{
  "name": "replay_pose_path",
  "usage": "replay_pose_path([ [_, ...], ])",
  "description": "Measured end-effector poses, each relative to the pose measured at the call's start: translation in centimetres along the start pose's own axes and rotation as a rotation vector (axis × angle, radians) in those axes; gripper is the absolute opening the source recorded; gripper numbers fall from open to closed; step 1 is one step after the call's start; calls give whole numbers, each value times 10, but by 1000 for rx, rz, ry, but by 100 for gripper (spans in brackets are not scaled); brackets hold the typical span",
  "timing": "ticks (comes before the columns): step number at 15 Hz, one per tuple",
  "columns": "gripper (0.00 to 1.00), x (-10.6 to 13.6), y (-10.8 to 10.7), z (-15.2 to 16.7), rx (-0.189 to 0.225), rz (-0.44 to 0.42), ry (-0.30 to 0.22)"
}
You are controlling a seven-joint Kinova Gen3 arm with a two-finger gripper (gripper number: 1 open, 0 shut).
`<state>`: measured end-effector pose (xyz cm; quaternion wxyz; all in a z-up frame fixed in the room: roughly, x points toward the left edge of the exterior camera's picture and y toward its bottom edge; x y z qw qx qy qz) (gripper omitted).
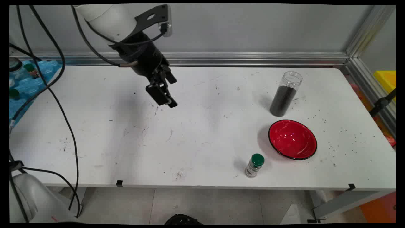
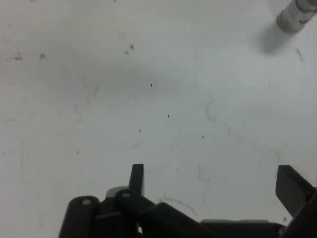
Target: Pick up the black seasoning powder from the table
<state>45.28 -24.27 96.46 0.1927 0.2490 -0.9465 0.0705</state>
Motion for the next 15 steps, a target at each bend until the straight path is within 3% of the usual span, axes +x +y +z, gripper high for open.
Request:
replay_pose_path([
  [6, 100, 21, -8, 17, 7, -27, 72],
  [15, 100, 59, -27, 77, -3, -86, 197],
])
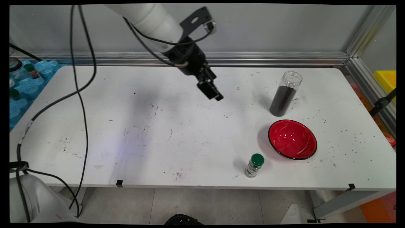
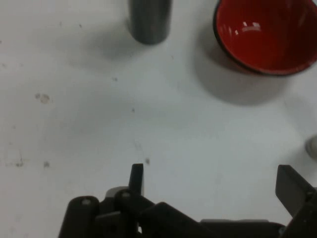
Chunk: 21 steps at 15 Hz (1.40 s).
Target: Pick up the black seasoning powder from the table
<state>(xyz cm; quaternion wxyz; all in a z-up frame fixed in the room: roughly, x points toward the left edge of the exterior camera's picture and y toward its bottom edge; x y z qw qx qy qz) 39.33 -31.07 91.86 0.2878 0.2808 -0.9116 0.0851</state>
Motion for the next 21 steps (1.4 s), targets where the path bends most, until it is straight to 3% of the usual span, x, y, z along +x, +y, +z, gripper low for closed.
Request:
replay_pose_path([
  [10, 100, 18, -21, 77, 6, -55, 102],
  [21, 100, 31, -35, 156, -24, -63, 212],
])
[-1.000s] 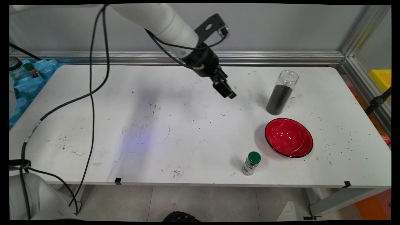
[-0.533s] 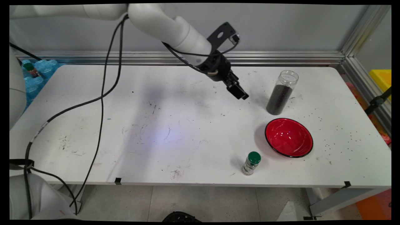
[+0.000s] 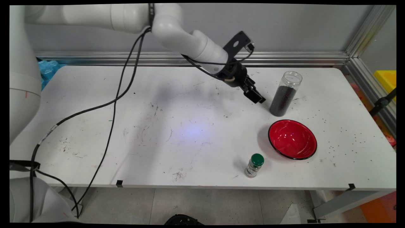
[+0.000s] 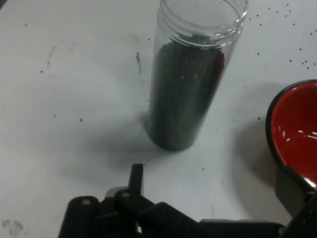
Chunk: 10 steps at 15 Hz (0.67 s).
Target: Pick up the black seasoning powder from the table
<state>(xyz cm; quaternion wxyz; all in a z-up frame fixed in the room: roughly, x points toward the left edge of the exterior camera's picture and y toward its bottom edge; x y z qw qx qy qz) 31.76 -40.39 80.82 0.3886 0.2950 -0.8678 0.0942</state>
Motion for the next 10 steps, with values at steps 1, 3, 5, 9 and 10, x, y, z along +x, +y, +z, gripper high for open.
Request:
replay_pose_path([
  [1, 100, 0, -1, 6, -3, 1, 7],
  [3, 100, -2, -1, 18, -9, 3, 22],
  [5, 100, -3, -2, 28, -12, 6, 36],
  [9, 100, -4, -3, 48, -13, 12, 59],
  [10, 100, -4, -3, 52, -13, 13, 64],
])
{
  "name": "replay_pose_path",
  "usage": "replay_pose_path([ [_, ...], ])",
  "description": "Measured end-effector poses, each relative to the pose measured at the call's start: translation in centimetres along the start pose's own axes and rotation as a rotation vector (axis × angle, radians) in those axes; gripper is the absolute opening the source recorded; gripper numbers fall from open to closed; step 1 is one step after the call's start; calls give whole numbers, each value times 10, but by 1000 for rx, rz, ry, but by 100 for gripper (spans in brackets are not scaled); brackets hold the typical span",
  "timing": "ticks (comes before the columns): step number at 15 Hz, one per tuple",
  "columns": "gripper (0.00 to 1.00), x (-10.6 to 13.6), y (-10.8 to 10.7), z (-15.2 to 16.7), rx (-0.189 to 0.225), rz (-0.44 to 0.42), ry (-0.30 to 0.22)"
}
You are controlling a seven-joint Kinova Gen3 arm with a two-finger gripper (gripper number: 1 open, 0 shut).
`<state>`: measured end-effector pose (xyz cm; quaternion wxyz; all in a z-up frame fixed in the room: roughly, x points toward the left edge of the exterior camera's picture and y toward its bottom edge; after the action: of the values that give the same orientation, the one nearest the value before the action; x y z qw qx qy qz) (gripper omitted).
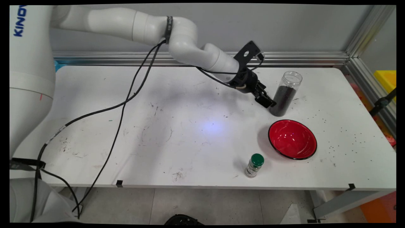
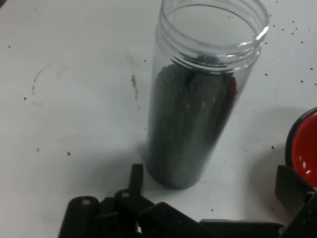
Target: Pick up the black seasoning powder from the table
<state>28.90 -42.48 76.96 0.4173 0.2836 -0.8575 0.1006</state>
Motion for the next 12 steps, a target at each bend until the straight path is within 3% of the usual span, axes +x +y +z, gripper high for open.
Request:
replay_pose_path([
  [12, 100, -1, -3, 42, 0, -43, 46],
])
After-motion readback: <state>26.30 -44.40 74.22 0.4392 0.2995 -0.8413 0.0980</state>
